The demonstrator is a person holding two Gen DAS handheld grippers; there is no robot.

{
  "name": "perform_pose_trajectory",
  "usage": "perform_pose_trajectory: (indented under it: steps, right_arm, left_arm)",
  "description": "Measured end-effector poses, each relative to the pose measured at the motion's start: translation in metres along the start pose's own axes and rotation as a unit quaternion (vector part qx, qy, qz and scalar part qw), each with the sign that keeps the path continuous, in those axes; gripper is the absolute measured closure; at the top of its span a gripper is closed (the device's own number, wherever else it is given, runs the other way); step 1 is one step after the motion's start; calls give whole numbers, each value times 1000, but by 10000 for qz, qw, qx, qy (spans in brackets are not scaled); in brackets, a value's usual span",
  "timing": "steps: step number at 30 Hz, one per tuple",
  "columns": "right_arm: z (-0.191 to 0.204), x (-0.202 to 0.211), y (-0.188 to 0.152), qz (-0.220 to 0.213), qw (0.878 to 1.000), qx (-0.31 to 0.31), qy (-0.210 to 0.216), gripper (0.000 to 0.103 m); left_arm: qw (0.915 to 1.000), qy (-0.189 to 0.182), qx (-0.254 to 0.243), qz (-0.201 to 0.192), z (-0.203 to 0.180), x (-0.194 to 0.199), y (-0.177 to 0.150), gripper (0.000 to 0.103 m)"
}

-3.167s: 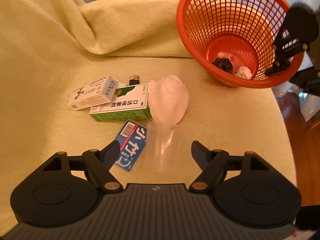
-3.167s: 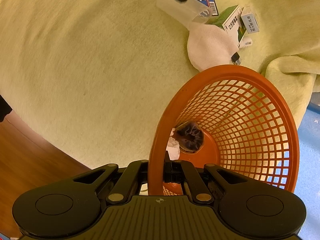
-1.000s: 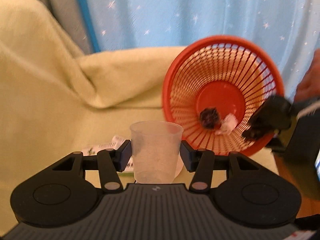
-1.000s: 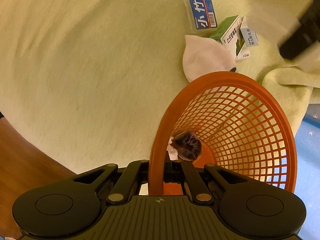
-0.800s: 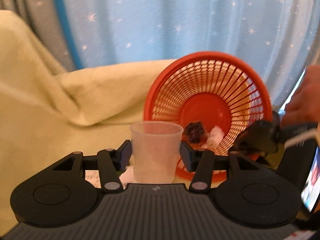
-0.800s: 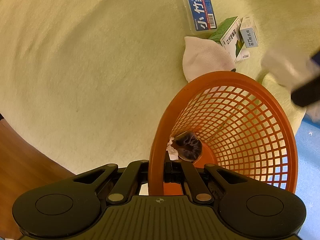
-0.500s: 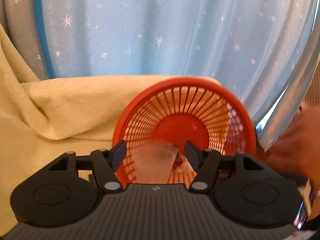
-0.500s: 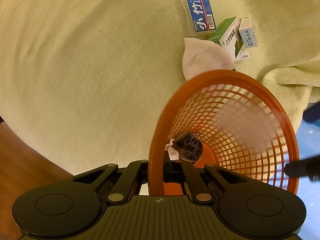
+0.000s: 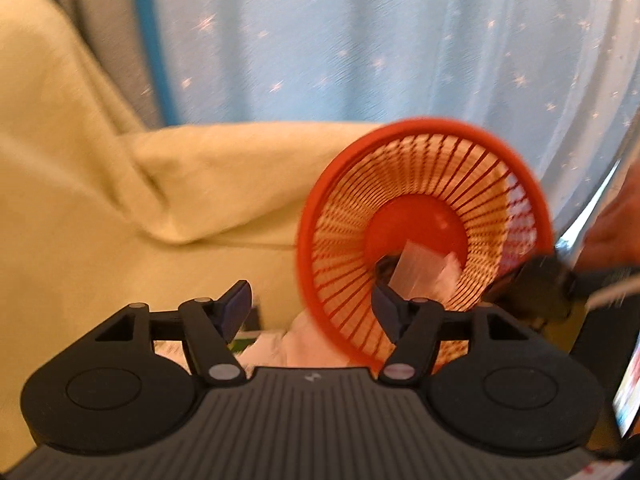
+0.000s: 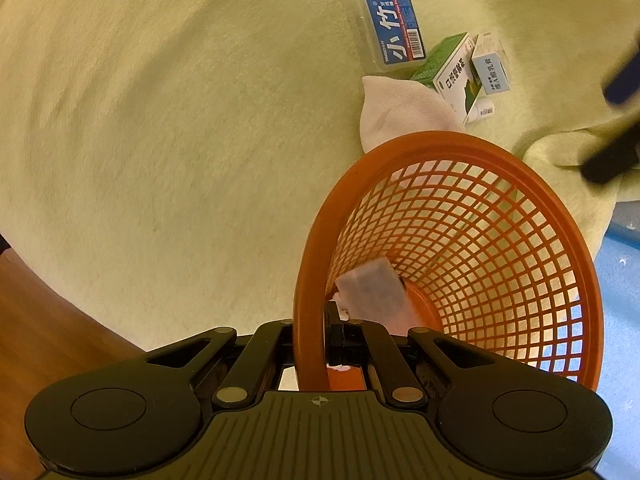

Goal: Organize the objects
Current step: 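Carry the cup over the basket and release it inside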

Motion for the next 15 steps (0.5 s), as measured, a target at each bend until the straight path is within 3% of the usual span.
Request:
perform_pose_trajectory:
  steps: [8,15]
  right_arm:
    - [-3,1,-2,20,10000,-89,23,103]
    - [-2,2,0,22,10000,-90,29,103]
  left_arm:
    - [9969,528,99,569,30,9,-69,32]
    - [9925,742,107,967,44,-6,-118,31]
Point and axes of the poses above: each gripper's, at about its wrist camera, not at the fingertips, and x roughly against the way its jaws point, z to its left, y to its top, the point moved 10 cm from there along -x, roughly the way its jaws point, and after that the axes turned 15 degrees about -y, right-handed, at the moved point
